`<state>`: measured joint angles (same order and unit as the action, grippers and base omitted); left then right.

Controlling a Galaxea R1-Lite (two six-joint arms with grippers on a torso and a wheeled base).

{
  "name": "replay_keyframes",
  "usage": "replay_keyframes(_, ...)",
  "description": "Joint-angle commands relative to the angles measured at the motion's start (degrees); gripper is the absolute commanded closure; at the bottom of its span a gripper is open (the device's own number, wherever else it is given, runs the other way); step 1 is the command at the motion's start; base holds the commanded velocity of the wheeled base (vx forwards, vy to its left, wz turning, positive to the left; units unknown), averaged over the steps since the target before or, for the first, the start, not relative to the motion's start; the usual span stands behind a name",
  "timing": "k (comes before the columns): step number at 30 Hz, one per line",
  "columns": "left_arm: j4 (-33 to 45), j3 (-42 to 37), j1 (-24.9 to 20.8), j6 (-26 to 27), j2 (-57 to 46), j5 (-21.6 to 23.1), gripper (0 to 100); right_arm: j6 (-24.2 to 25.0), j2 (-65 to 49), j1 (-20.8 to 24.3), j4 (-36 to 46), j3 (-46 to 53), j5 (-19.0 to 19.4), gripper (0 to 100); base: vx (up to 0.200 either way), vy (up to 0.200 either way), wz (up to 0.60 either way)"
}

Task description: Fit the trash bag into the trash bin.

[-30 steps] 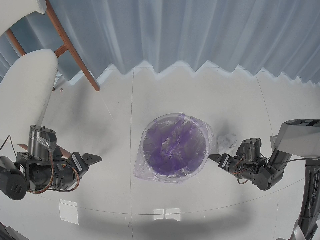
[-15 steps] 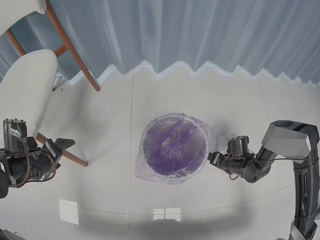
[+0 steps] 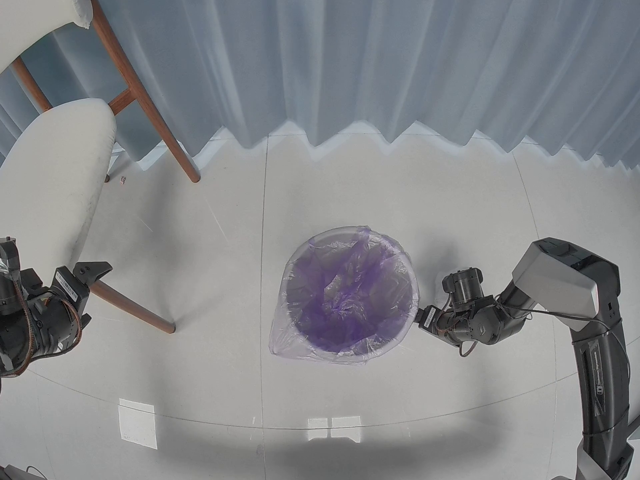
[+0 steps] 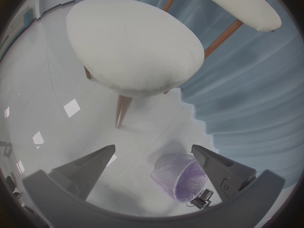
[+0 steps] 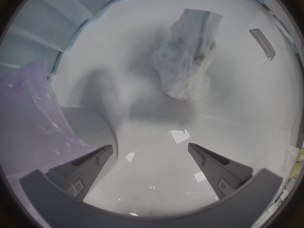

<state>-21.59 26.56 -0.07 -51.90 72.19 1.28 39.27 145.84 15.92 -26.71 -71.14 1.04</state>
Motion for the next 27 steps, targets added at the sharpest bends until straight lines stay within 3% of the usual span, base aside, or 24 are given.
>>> replay_keyframes(1, -0.38, -1.43, 1.66, 0.48, -1.97, -0.23, 0, 0.90, 1.20, -0.45, 5.00, -4.00, -0.07, 0, 0.000, 0.000, 0.00)
replay_keyframes(8, -2.14, -4.24, 2.36, 0.92, -2.58, -0.31, 0, 4.15, 0.94, -0.45, 9.83, -5.85, -2.71, 0, 0.000, 0.000, 0.00)
replay_keyframes(14, -5.13, -4.41, 2.18, 0.92, -3.46, -0.66, 0, 14.44, -13.91, -0.45, 10.27, 0.57, -2.88, 0, 0.000, 0.000, 0.00)
replay_keyframes(18, -5.22, -4.41, -1.25, 0.57, -3.64, -0.40, 0, 15.67, -29.56, 2.80, 11.68, 12.26, -2.79, 0, 0.000, 0.000, 0.00)
replay_keyframes(22, -5.30, -8.19, -8.19, 0.92, -3.46, -0.23, 0, 14.96, -44.15, 12.73, 15.72, 26.50, -3.76, 0, 0.000, 0.000, 0.00)
replay_keyframes(24, -5.92, -10.57, -11.97, 0.92, -3.20, -0.14, 0, 12.68, -46.70, 15.54, 15.81, 30.80, -6.40, 0, 0.000, 0.000, 0.00)
replay_keyframes(27, -9.08, -13.38, -16.10, 0.74, -2.85, 0.04, 0, 8.72, -46.87, 15.90, 12.38, 33.26, -10.00, 0, 0.000, 0.000, 0.00)
